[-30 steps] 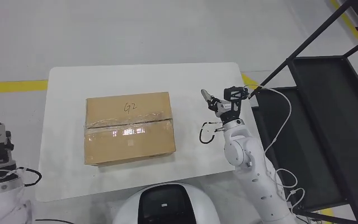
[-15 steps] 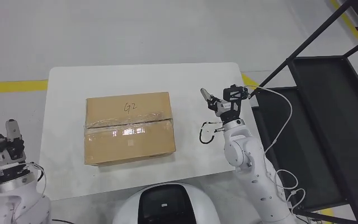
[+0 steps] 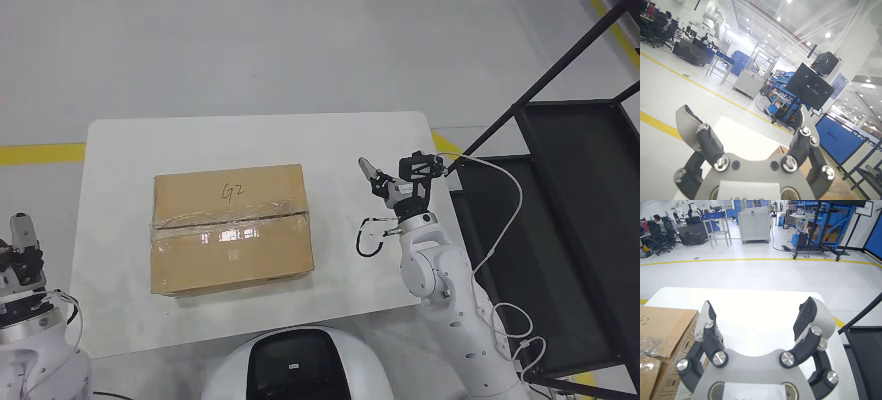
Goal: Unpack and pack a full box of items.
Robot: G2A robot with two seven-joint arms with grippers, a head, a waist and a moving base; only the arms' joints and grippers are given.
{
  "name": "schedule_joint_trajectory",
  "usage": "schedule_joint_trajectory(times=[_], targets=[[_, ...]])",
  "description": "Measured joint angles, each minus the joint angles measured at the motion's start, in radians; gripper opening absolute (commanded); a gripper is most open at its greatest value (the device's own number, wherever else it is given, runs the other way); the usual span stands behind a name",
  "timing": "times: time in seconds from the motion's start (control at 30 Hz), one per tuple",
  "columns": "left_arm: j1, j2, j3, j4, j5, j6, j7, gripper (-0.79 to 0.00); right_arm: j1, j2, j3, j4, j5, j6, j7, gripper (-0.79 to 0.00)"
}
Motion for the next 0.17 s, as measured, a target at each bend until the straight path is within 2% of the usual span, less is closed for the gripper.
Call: schedule_joint_trajectory(times=[0.17], targets=[[0.0, 0.0, 0.0, 0.0, 0.0, 0.0, 0.0, -0.001, 0.0, 0.0, 0.0, 0.0, 0.0, 0.0, 0.0, -0.001]])
